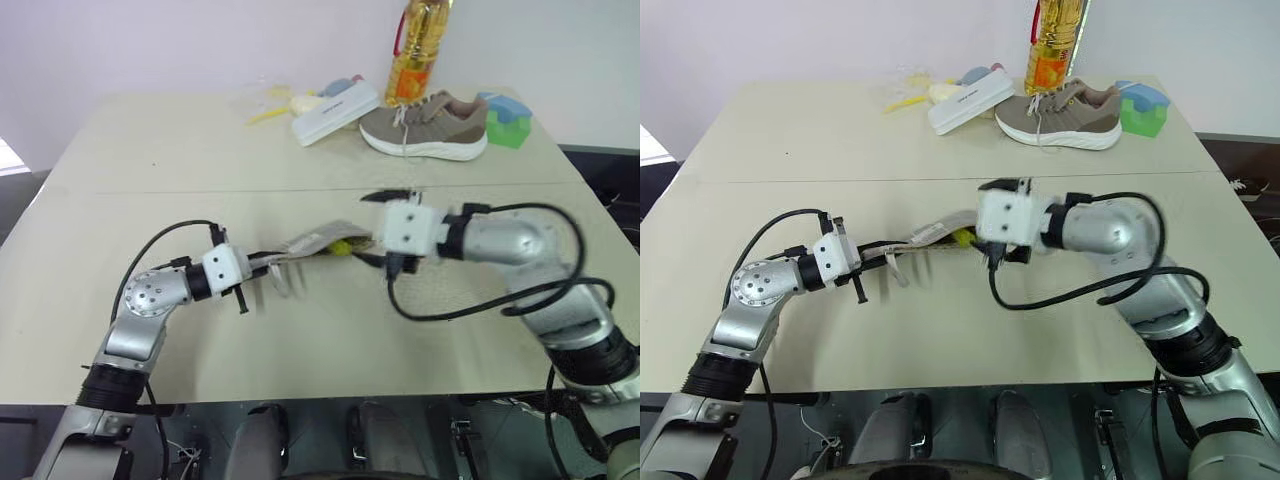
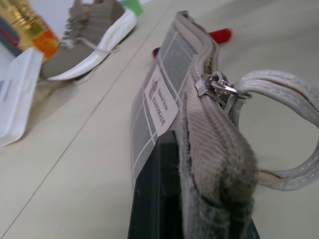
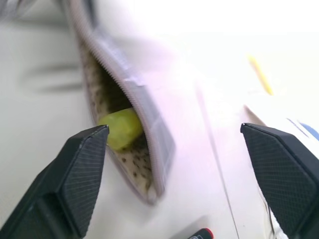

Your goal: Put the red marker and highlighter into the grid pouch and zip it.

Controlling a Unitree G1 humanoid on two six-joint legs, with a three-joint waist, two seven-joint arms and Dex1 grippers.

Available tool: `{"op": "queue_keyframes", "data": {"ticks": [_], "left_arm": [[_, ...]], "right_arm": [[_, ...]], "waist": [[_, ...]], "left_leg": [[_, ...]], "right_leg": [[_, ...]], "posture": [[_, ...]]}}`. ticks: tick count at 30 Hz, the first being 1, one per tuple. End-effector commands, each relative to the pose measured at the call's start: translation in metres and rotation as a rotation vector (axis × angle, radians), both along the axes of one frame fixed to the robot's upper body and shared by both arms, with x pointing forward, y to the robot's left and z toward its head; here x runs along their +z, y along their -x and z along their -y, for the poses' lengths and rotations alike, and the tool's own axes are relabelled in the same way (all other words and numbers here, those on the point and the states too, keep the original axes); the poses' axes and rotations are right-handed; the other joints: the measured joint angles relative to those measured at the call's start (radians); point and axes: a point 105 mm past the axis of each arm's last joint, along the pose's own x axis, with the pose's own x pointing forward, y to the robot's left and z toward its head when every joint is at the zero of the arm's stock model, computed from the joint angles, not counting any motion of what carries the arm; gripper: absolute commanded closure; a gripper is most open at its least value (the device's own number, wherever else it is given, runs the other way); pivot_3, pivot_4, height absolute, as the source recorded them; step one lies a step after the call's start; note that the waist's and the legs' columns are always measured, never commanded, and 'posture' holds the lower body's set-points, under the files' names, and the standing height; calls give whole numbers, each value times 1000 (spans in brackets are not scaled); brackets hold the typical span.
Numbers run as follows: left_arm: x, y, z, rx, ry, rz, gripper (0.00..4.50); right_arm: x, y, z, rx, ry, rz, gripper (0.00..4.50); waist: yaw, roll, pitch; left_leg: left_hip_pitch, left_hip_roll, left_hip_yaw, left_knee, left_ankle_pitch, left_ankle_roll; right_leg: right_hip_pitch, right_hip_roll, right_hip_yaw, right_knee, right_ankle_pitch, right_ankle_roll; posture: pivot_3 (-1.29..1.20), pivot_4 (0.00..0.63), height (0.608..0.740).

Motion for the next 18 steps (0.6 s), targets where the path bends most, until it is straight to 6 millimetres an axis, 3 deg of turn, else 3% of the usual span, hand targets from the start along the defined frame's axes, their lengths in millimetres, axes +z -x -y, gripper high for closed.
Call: {"op": "queue_keyframes", "data": {"ticks": [1, 4, 7, 14, 17, 18], "left_arm": [[9, -11, -15, 122, 27, 76, 4500], [7, -22, -26, 255, 53, 113, 4500], [1, -24, -22, 291, 76, 116, 4500], [-8, -28, -14, 315, 108, 99, 4500], [-6, -29, -10, 312, 118, 100, 4500], [-6, -29, -9, 311, 118, 100, 4500]], "right_arm": [[2, -2, 22, -112, -111, -70, 48], [-25, -20, 54, -370, -272, -232, 48], [-56, -33, 73, -593, -449, -391, 48], [-103, -49, 78, -869, -539, -464, 48], [-113, -49, 71, -880, -567, -507, 48], [-114, -49, 71, -893, -576, -507, 263]], "waist": [[0, 0, 0], [2, -1, -1], [-2, 0, -1], [-2, 0, -1], [-2, 0, -1], [-2, 0, -1]], "left_leg": [[0, 0, 0, 0, 0, 0], [0, 0, 0, 0, 0, 0], [1, 0, 1, 1, 0, 0], [2, 0, 2, 1, 0, 0], [2, 0, 2, 1, 0, 0], [2, 0, 2, 1, 0, 0]], "right_leg": [[0, 0, 0, 0, 0, 0], [1, 0, 0, 0, 0, 0], [1, -1, 1, 1, 0, 0], [-1, 0, 1, 5, 0, 0], [-1, -1, 2, 5, 0, 0], [-1, -1, 2, 5, 0, 0]], "posture": [[0, 150, 740], [0, 150, 740], [0, 150, 740], [0, 150, 740], [0, 150, 740], [0, 150, 740]]}}
